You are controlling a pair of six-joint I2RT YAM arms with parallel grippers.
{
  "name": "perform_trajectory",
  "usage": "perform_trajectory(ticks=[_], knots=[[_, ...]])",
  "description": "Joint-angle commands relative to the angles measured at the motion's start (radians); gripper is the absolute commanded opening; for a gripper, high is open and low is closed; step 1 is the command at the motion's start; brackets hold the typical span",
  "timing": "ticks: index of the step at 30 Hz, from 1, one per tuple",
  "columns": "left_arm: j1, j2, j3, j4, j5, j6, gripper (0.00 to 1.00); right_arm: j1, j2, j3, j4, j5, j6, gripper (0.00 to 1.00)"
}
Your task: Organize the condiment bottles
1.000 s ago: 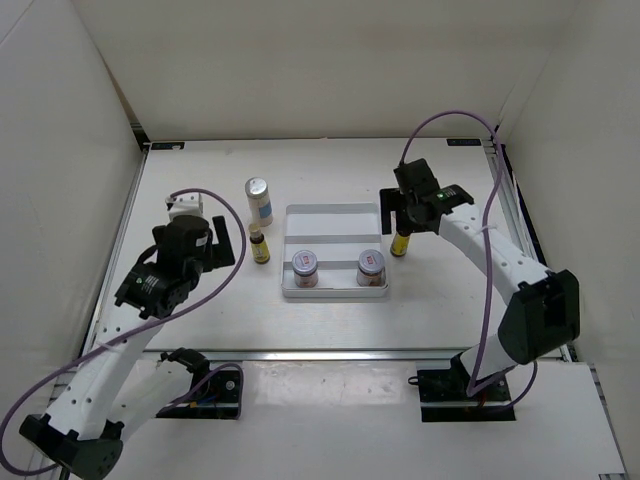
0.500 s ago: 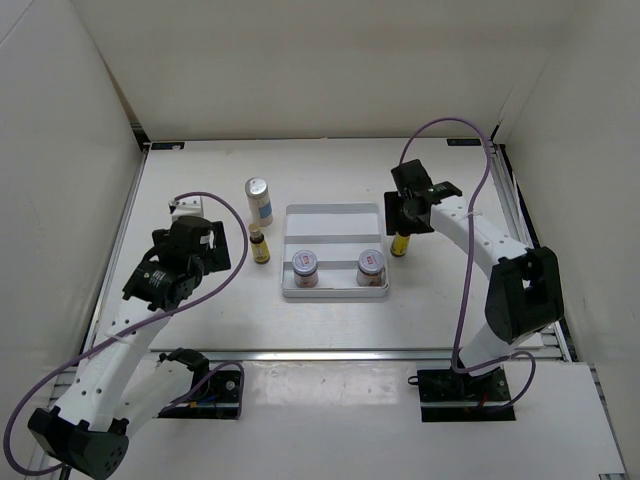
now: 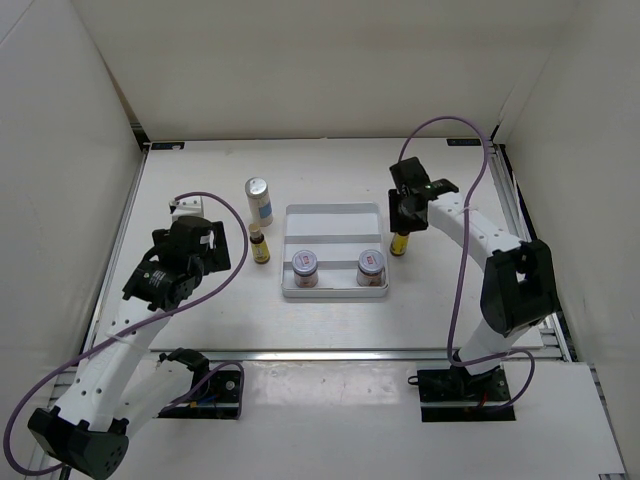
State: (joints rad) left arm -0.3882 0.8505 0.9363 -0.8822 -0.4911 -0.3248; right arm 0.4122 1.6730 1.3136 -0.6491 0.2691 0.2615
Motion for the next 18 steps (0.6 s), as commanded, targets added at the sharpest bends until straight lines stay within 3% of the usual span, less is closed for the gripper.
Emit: perform_trajectory(ticks=[1,4,10,18], knots=[[0.005,-0.014,-0.001,0.019,-0.015,0.006,1.0,-0.004,0.001,0.056,-0.012,0.027,0.004,0.23],[0.005,-0.014,-0.001,0.019,-0.015,0.006,1.0,-0.004,-0.025,0.102,-0.056,0.047,-0.005,0.11],[0.005,-0.014,-0.001,0.019,-0.006,0.006,1.0,0.048,-0.107,0.18,-0.133,0.075,-0.039,0.0],[0.005,-0.014,-0.001,0.019,-0.006,0.006,1.0,0.114,-0.138,0.214,-0.165,-0.125,-0.039,0.0]])
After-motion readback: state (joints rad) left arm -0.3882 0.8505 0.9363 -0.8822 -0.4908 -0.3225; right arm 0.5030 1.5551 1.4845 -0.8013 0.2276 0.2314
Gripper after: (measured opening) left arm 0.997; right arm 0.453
